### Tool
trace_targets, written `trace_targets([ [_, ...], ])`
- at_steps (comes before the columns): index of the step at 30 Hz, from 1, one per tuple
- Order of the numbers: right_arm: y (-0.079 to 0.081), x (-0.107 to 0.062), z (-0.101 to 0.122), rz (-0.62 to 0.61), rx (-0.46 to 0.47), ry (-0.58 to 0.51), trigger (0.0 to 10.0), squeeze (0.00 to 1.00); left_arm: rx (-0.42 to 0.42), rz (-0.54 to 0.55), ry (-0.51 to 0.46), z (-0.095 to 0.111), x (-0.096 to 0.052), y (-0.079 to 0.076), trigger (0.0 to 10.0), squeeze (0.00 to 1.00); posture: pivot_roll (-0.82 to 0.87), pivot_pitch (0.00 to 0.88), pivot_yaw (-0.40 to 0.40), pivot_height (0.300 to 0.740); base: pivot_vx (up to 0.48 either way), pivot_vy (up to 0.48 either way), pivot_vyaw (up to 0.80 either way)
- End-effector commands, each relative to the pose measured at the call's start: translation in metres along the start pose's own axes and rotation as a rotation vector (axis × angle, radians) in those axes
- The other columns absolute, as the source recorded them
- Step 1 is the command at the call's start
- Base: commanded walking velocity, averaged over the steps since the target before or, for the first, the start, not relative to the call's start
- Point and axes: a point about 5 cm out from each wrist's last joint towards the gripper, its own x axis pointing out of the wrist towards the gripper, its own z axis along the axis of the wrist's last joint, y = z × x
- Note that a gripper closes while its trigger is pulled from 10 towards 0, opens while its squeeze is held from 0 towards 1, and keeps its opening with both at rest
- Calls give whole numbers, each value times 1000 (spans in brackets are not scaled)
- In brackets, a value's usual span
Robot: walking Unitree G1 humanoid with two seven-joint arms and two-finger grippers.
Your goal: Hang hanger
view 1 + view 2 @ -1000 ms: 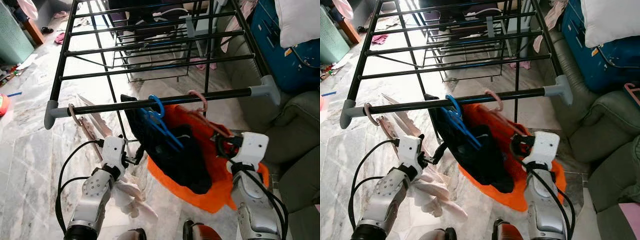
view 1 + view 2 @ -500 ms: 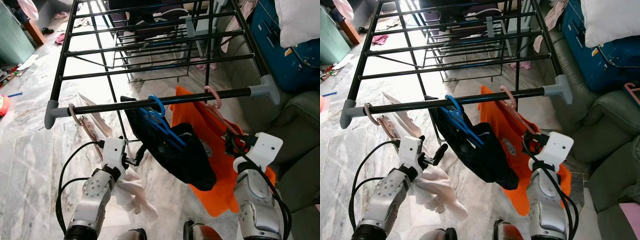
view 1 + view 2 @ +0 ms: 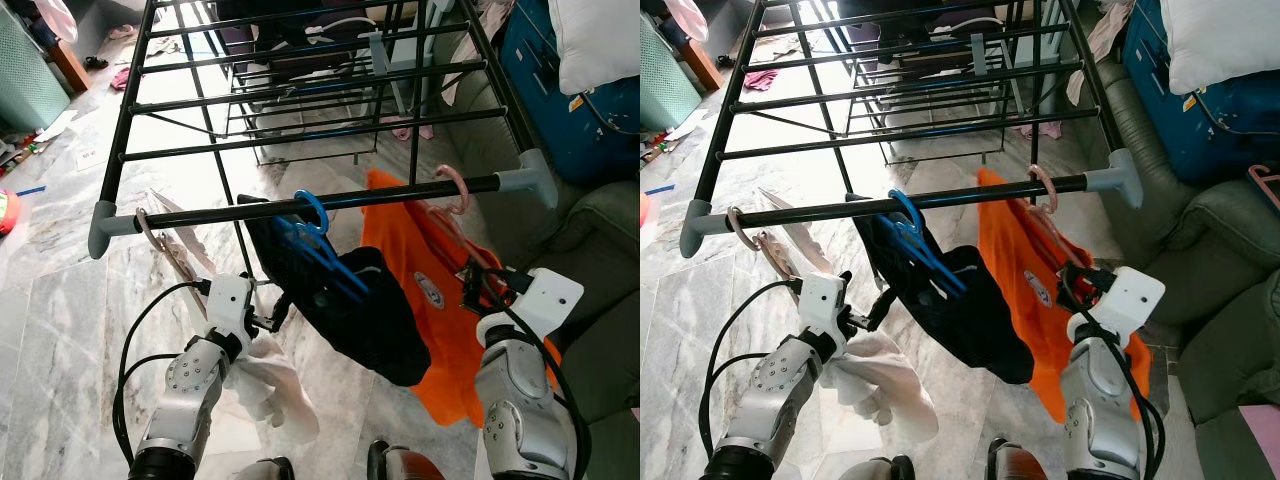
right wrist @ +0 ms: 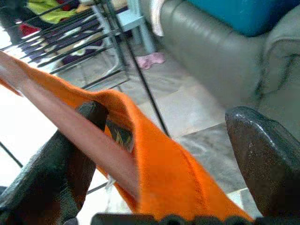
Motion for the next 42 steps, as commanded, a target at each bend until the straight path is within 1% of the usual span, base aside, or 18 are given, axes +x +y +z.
trace_targets([
  [1, 4, -3, -1, 27, -4, 1, 4000, 624, 3, 19, 17, -5, -5, 7, 10000, 0, -101, 176, 103, 740, 0, 0, 0],
  [2, 4, -3, -1, 27, -4, 1, 0, 0, 3, 20, 17, -5, -5, 7, 10000, 0, -98, 179, 100, 740, 0, 0, 0],
  [5, 4, -3, -1, 35, -18, -1, 0, 0, 3, 21, 17, -5, -5, 7, 10000, 0, -98, 180, 101, 740, 0, 0, 0],
  [6, 4, -3, -1, 36, -21, -1, 3020, 0, 4, 21, 17, -6, -6, 7, 10000, 0, -97, 181, 101, 740, 0, 0, 0],
  [8, 4, -3, -3, 41, -42, 2, 706, 0, 5, 20, 17, -6, -6, 7, 10000, 0, -97, 181, 103, 740, 0, 0, 0],
  [9, 3, -3, -3, 42, -50, 1, 1608, 0, 5, 19, 18, -6, -6, 7, 10000, 0, -97, 181, 103, 740, 0, 0, 0],
  [10, 3, -3, -4, 49, -68, 2, 2902, 0, 5, 19, 18, -6, -6, 7, 10000, 0, -96, 180, 103, 740, 0, 0, 0],
  [11, 3, -2, -4, 59, -95, 5, 10000, 0, 6, 19, 18, -6, -6, 7, 10000, 0, -97, 179, 104, 740, 0, 0, 0],
  [20, 4, -3, -9, 133, -308, 16, 10000, 0, 8, 18, 22, -7, -6, 8, 10000, 0, -99, 181, 102, 740, 0, 0, 0],
  [21, 4, -4, -9, 140, -300, 14, 10000, 345, 9, 18, 23, -7, -6, 7, 10000, 0, -99, 181, 102, 740, 0, 0, 0],
  [22, 3, -4, -9, 140, -299, 13, 10000, 345, 9, 18, 24, -7, -6, 7, 10000, 0, -99, 181, 102, 740, 0, 0, 0],
  [23, 4, -4, -9, 144, -295, 16, 10000, 1000, 8, 18, 25, -7, -6, 7, 10000, 0, -99, 181, 102, 740, 0, 0, 0],
  [33, -2, -4, -16, 64, -254, 52, 10000, 1000, 12, 15, 36, -10, -7, 6, 10000, 0, -97, 184, 103, 740, 0, 0, 0],
  [34, -3, -3, -17, 51, -236, 58, 10000, 941, 13, 15, 37, -10, -8, 6, 10000, 0, -97, 184, 103, 740, 0, 0, 0],
  [35, -4, -2, -16, 37, -219, 56, 10000, 706, 14, 14, 38, -10, -8, 6, 10000, 0, -97, 185, 103, 740, 0, 0, 0],
  [36, -4, -2, -16, 32, -215, 54, 10000, 706, 15, 14, 39, -10, -8, 6, 10000, 0, -97, 185, 103, 740, 0, 0, 0],
  [37, -4, -2, -15, 22, -208, 54, 10000, 78, 16, 14, 39, -10, -8, 6, 10000, 0, -97, 185, 103, 740, 0, 0, 0],
  [42, -3, -1, -10, 10, -166, 22, 10000, 0, 20, 15, 41, -10, -8, 6, 10000, 0, -96, 186, 106, 740, 0, 0, 0],
])
